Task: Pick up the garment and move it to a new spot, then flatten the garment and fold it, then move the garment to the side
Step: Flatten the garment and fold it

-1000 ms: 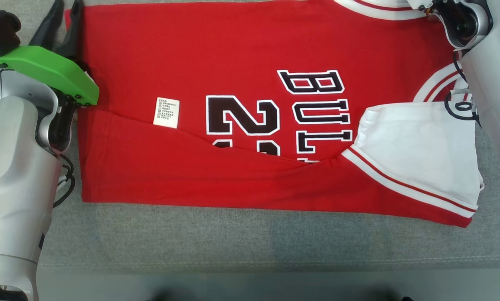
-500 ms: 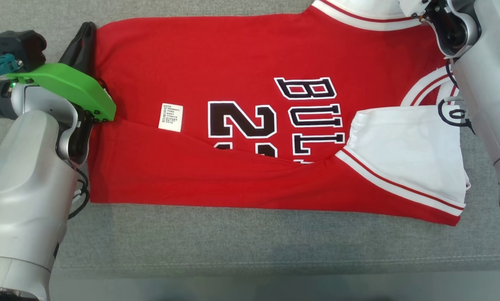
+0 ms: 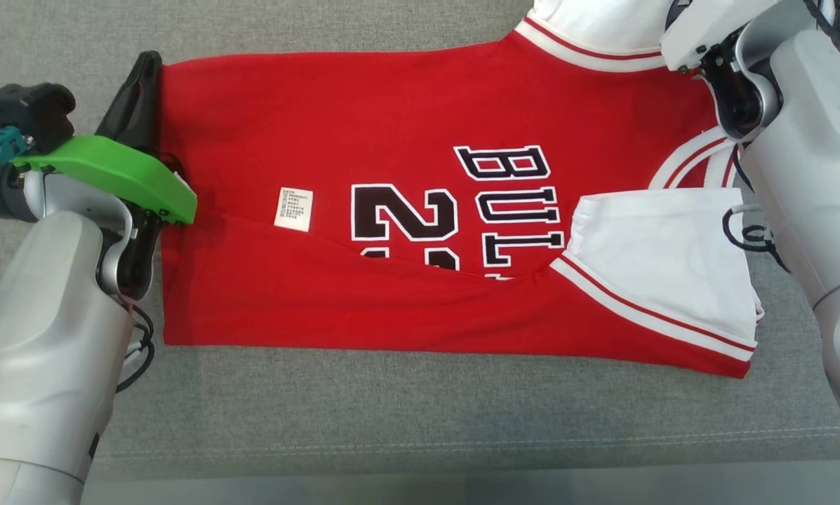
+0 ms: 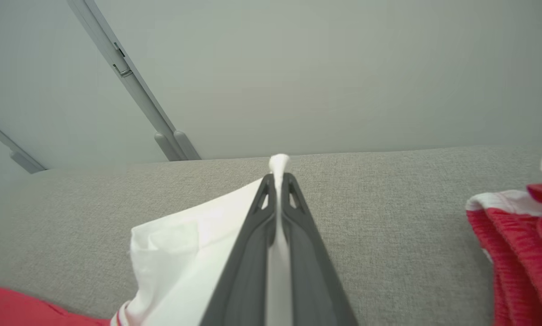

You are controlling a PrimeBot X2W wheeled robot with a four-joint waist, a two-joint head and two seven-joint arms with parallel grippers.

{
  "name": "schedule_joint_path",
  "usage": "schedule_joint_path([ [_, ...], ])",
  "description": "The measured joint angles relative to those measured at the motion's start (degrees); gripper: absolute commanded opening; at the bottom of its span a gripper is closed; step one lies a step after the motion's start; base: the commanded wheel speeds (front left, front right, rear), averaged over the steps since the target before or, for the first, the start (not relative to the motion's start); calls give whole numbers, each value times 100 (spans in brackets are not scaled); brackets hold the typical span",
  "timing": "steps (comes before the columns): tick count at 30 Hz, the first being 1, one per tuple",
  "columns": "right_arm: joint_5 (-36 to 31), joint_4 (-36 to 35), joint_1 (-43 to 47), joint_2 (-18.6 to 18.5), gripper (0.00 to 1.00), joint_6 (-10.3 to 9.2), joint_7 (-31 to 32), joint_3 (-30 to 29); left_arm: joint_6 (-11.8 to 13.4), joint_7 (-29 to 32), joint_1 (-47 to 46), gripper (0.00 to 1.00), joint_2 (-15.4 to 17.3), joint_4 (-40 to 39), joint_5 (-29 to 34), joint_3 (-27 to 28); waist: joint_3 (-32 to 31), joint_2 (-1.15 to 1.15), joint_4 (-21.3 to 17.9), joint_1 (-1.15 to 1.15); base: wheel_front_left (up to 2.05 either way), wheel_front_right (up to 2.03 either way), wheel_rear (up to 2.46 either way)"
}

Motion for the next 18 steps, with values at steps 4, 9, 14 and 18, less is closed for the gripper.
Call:
schedule_joint_path([
  [4, 32, -1, 151, 12, 0, 0, -238, 27, 0, -33, 180, 0, 7, -56, -53, -20, -103, 0, -24, 0, 0, 0, 0],
  [9, 136, -119, 583, 111, 0, 0, -383, 225, 0, -48, 532, 0, 92, -194, -118, -5, -341, 0, -84, 0, 0, 0, 0],
  [14, 198, -346, 917, 105, 0, 0, -427, 448, 0, -49, 812, 0, 142, -454, -275, -35, -567, 0, -132, 0, 0, 0, 0],
  [18, 350, -552, 1188, 65, 0, 0, -435, 561, 0, -49, 1055, 0, 183, -627, -302, 1, -766, 0, -164, 0, 0, 0, 0],
])
